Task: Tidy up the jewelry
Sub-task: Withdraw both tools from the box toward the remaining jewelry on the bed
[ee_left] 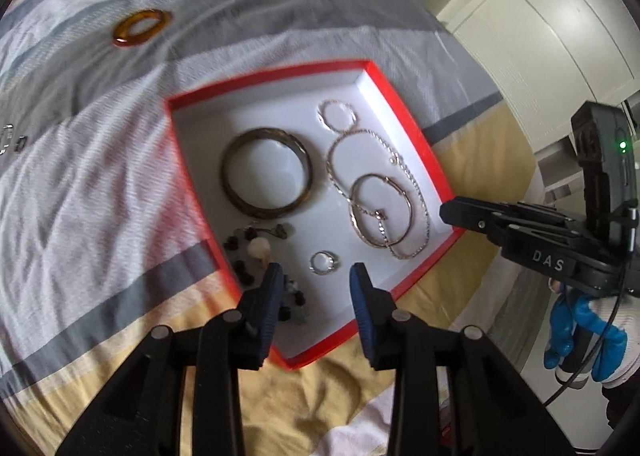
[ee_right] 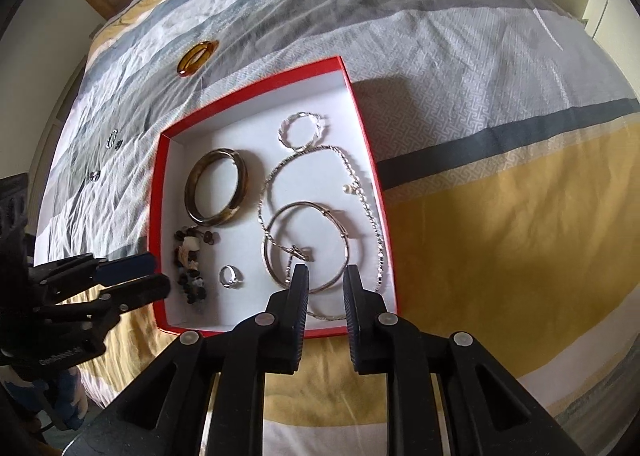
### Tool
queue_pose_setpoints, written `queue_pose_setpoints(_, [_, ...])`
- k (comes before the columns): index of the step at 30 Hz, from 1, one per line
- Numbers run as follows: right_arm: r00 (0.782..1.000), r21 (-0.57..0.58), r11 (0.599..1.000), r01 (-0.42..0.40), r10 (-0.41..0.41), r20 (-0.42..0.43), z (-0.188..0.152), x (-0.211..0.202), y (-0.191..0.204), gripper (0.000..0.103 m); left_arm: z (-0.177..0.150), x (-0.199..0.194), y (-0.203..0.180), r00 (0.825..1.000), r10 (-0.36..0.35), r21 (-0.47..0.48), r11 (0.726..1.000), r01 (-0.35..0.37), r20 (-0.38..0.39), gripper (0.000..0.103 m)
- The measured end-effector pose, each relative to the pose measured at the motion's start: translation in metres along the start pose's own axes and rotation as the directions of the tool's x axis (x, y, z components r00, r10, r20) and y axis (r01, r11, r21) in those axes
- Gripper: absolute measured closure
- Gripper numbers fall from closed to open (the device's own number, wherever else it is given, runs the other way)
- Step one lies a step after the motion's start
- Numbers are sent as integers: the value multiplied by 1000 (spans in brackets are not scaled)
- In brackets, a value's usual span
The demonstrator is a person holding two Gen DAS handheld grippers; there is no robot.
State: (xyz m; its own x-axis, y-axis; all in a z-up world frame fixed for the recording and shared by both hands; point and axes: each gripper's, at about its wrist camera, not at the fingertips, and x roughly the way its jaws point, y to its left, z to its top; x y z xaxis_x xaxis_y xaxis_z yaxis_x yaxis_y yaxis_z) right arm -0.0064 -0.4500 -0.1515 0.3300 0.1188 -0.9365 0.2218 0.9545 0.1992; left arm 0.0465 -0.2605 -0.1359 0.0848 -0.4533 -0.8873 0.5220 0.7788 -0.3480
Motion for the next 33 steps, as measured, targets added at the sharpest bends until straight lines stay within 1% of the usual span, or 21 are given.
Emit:
queue_pose_setpoints(3, [1000,-8,1000,6,-6,17,2,-7,10,78,-7,-19,12,999,25,-1,1000,-25,32,70])
queue_pose_setpoints(4, [1000,-11,1000,6,-5,23,3,-10,12,77,-8,-24,16,999,35,-2,999,-34,32,70])
queue_pose_setpoints(6, [999,-18,1000,6,-6,34,5,-14,22,76,-12,-33,26,999,46,-17,999,-46,23,63])
queue_pose_setpoints(8, [999,-28,1000,9,-7,46,7,-17,33,76,-18,-42,39,998,57,-41,998,-56,18,63])
queue_pose_setpoints(11, [998,-40,999,6,-3,65,9,-21,52,74,-28,-60,61,994,102,-80,992,-99,34,62])
queue_pose_setpoints(17, [997,-96,995,-17,24,74,13,-20,103,72,-52,-95,121,983,175,-204,966,-161,54,62])
queue_pose_setpoints(19, [997,-117,993,-27,36,74,14,-17,120,69,-58,-101,135,979,194,-236,956,-175,58,60])
queue_pose_setpoints(21, [996,-134,990,-36,46,72,15,-14,135,67,-66,-112,152,976,208,-270,945,-184,63,56])
queue_pose_setpoints(24, [996,-167,985,-46,58,65,17,-8,158,63,-77,-120,173,973,223,-309,931,-193,64,52])
queue_pose_setpoints(29, [996,-211,975,-62,73,43,19,4,191,62,-95,-129,199,964,260,-366,904,-223,56,51])
queue_pose_setpoints(33, [997,-243,967,-73,80,19,19,15,211,61,-108,-134,216,963,263,-405,888,-219,56,51])
